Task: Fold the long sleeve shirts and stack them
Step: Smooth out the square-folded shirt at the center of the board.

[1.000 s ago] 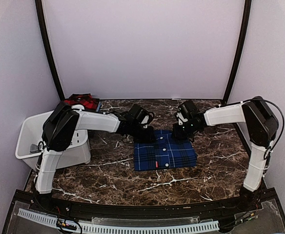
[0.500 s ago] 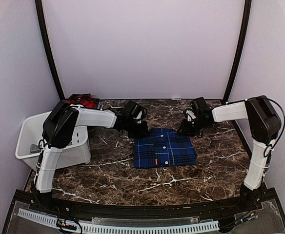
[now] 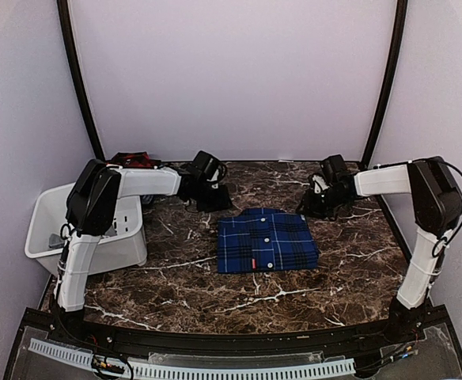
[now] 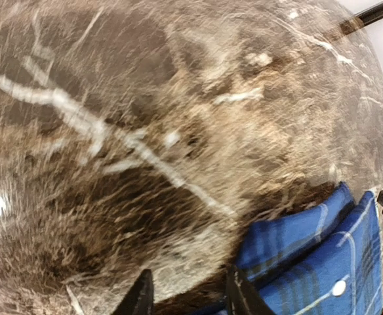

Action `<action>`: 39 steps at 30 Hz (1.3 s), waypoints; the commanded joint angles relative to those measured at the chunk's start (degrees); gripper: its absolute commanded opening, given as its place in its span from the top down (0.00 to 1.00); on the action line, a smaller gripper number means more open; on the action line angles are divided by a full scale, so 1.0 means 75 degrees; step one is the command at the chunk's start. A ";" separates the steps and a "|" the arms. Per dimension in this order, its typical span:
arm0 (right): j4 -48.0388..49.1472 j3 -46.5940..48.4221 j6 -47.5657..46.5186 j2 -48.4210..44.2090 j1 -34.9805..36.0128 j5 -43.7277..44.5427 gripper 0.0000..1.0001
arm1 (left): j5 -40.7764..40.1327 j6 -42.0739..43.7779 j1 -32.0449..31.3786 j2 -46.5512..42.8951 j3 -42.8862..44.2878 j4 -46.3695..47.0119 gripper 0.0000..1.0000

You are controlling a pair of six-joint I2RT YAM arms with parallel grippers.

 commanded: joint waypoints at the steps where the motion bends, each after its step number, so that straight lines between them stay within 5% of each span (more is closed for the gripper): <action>1: -0.0294 -0.0262 -0.0200 -0.1116 0.0196 0.0646 0.66 | 0.0007 0.0306 -0.0047 -0.0291 0.0741 -0.0556 0.59; 7: -0.0620 -0.0846 -0.0202 -0.2027 0.0993 0.1351 0.64 | 0.0481 -0.0005 -0.0255 -0.1240 0.0318 -0.0535 0.52; 17: -0.0374 -0.2276 0.0440 -0.3197 0.1858 0.1332 0.64 | 0.0622 -0.1452 -0.1031 -0.3301 -0.2829 0.0740 0.51; 28: 0.0133 -0.3913 0.0873 -0.3613 0.2265 0.1619 0.66 | -0.0430 -0.2655 -0.1477 -0.4415 -0.5130 0.1454 0.49; 39: -0.0059 -0.4313 0.0854 -0.4538 0.2282 0.1650 0.65 | -0.0003 -0.3050 -0.1478 -0.3894 -0.5662 0.2668 0.46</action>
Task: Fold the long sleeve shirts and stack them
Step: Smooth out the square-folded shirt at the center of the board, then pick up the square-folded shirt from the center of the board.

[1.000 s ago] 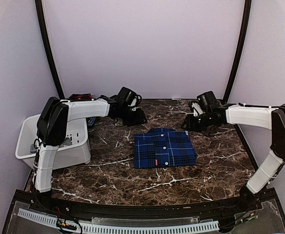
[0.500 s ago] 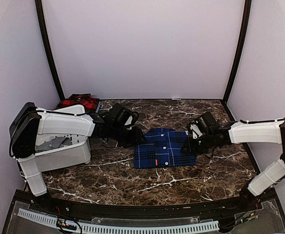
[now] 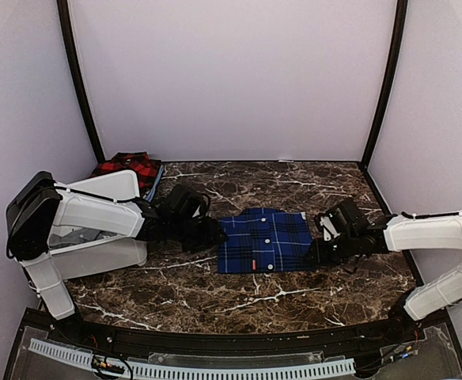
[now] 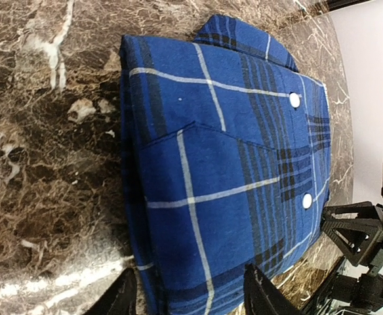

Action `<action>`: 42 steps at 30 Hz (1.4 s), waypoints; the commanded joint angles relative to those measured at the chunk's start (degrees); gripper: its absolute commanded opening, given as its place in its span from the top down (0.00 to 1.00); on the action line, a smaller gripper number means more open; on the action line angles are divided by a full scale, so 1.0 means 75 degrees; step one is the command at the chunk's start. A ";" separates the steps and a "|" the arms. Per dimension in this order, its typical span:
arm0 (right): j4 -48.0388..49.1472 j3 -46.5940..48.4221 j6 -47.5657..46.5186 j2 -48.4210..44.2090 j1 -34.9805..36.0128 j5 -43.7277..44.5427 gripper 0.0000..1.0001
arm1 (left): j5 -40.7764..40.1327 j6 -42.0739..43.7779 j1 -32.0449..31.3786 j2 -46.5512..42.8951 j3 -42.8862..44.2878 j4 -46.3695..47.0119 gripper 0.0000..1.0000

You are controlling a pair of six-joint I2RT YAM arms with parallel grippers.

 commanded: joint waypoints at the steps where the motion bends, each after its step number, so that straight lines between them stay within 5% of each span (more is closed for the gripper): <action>1: -0.0150 0.0139 0.0022 -0.0451 0.0057 0.0267 0.64 | 0.0115 -0.0320 -0.0026 0.0229 -0.0121 0.0648 0.46; 14: -0.0677 0.0892 -0.0157 -0.0584 0.0063 0.0767 0.61 | -0.0123 -0.0652 -0.0154 0.1232 0.0301 0.0429 0.53; 25: -0.0521 0.1564 -0.0357 0.0301 -0.0090 0.1223 0.59 | 0.0058 -0.1001 -0.0222 0.1629 0.0371 0.0847 0.77; 30: -0.0304 0.1586 -0.0410 0.0658 -0.0321 0.1114 0.59 | 0.0098 -0.0989 -0.0220 0.1667 0.0598 0.0721 1.00; 42: -0.0387 0.1544 -0.0753 0.0940 -0.0418 0.1330 0.65 | -0.0220 0.0090 -0.0219 0.0527 0.1285 -0.1139 1.00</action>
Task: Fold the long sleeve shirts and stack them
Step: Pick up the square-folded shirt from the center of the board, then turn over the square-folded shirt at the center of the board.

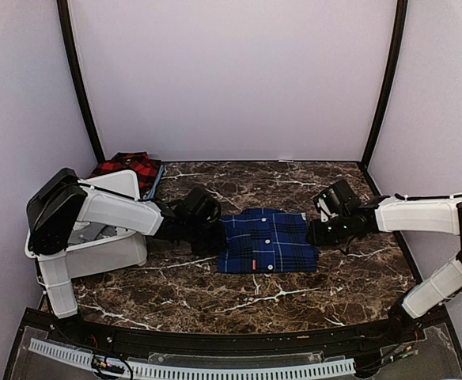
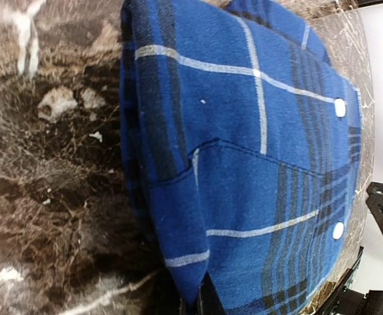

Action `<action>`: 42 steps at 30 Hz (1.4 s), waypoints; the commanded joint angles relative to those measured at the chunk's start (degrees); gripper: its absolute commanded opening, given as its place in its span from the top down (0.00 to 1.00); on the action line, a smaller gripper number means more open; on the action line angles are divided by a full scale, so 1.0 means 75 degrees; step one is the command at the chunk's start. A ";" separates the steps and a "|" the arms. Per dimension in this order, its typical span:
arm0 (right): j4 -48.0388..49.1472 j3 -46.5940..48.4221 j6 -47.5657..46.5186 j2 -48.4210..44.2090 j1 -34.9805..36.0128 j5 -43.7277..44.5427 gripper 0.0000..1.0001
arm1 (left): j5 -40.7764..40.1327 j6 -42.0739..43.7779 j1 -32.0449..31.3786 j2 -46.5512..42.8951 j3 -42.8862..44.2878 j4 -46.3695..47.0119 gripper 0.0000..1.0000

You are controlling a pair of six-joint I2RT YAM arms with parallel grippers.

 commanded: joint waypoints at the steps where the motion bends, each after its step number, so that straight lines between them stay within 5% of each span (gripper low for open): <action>1: 0.0151 0.0147 -0.0175 0.0233 -0.0033 0.0118 0.66 | -0.0135 0.0701 -0.0043 -0.0805 0.0486 -0.1176 1.00; 31: 0.0634 0.1020 0.0234 0.1864 0.0968 -0.0362 0.88 | 0.0162 0.3079 0.0212 -0.1678 0.3052 -0.4270 1.00; 42: 0.3149 0.1681 0.1703 0.3069 0.1182 -0.2761 0.89 | 0.0668 0.3849 0.0245 -0.0764 0.5458 -0.4813 1.00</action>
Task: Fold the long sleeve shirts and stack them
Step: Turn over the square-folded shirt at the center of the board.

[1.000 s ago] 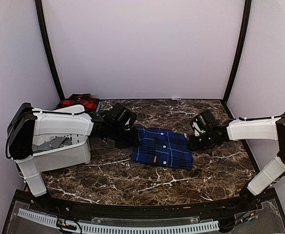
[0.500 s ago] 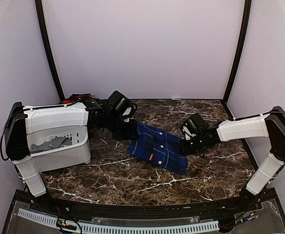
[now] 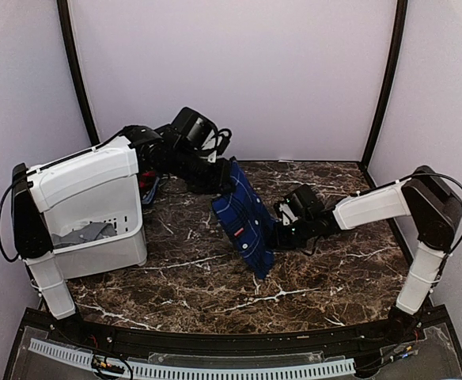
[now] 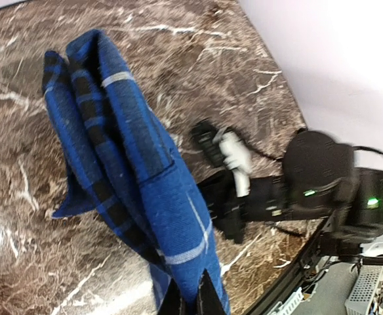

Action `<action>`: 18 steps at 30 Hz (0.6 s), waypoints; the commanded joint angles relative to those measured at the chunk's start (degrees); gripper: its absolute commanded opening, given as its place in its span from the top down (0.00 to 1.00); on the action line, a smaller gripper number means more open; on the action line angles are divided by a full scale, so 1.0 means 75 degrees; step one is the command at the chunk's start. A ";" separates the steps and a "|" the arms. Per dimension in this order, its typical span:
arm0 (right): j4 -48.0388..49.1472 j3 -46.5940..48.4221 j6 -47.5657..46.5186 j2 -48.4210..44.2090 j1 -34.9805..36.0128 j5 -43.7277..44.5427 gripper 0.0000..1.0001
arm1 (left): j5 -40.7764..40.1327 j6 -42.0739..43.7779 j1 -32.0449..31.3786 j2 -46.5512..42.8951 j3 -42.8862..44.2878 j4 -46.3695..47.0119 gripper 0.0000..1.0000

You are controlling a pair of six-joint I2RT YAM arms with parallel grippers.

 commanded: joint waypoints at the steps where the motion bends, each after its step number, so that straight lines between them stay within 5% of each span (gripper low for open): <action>1: 0.1829 0.0501 0.1065 0.0592 0.0243 -0.1048 0.89 | 0.0458 0.0529 0.0078 0.0366 0.1235 -0.0152 1.00; 6: 0.3786 0.0967 0.2262 0.1469 0.0391 -0.1708 0.89 | 0.1122 0.0557 0.0094 0.1342 0.2432 -0.0147 1.00; 18: 0.4055 0.1235 0.2259 0.2038 -0.0328 -0.2611 0.80 | 0.1912 -0.0170 0.0082 0.2101 0.1971 0.1138 1.00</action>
